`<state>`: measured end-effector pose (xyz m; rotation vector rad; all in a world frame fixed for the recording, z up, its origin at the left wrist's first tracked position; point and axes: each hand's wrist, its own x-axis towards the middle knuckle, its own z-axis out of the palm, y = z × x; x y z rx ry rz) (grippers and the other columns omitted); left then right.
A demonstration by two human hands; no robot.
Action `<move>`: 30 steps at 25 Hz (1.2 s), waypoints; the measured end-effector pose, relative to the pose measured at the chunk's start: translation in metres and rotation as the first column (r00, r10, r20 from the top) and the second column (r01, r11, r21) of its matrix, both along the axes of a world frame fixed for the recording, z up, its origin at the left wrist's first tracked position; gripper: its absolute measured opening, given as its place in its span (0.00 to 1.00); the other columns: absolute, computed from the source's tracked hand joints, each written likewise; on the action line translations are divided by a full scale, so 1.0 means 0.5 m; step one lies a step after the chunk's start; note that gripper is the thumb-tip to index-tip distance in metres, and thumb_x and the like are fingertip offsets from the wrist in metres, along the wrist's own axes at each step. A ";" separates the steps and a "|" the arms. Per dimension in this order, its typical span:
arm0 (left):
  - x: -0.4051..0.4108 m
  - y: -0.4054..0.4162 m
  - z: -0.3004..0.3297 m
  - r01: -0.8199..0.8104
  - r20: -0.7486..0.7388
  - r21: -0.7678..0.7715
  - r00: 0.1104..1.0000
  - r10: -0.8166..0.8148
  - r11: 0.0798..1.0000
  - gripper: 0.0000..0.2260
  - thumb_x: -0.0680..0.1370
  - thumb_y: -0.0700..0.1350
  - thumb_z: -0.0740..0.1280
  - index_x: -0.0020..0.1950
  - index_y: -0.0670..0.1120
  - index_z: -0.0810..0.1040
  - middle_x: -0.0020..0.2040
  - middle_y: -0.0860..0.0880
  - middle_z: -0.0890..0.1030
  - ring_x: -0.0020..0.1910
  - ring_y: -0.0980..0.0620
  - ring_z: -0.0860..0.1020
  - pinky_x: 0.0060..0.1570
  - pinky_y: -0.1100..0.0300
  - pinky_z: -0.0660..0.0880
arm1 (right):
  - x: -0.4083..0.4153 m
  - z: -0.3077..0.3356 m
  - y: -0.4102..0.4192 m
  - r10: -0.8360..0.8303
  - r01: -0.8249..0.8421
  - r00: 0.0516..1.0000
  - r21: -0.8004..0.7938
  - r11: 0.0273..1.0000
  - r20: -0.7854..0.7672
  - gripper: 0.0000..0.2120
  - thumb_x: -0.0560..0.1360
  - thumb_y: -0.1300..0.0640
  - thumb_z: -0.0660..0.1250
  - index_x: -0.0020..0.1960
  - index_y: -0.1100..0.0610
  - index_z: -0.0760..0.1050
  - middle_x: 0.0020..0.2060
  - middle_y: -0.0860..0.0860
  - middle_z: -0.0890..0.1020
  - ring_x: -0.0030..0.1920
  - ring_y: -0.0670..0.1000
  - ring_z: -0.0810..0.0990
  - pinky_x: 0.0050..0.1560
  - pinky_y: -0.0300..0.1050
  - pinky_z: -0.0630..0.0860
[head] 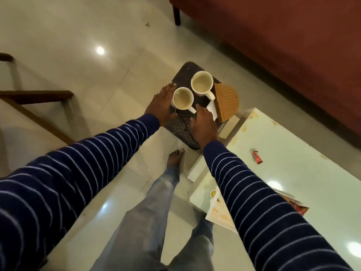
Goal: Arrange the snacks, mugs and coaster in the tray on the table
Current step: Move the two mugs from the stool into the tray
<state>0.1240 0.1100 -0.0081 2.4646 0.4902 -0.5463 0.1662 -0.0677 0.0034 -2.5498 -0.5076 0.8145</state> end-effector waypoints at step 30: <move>-0.112 -0.612 -0.052 0.553 -0.010 -0.323 0.809 -0.587 0.768 0.39 0.64 0.41 0.80 0.72 0.51 0.68 0.67 0.47 0.75 0.66 0.45 0.73 0.62 0.52 0.73 | -0.382 -0.006 -0.576 -0.724 0.753 0.653 0.090 0.652 -0.222 0.18 0.80 0.63 0.63 0.33 0.56 0.67 0.26 0.47 0.68 0.29 0.42 0.62 0.31 0.30 0.63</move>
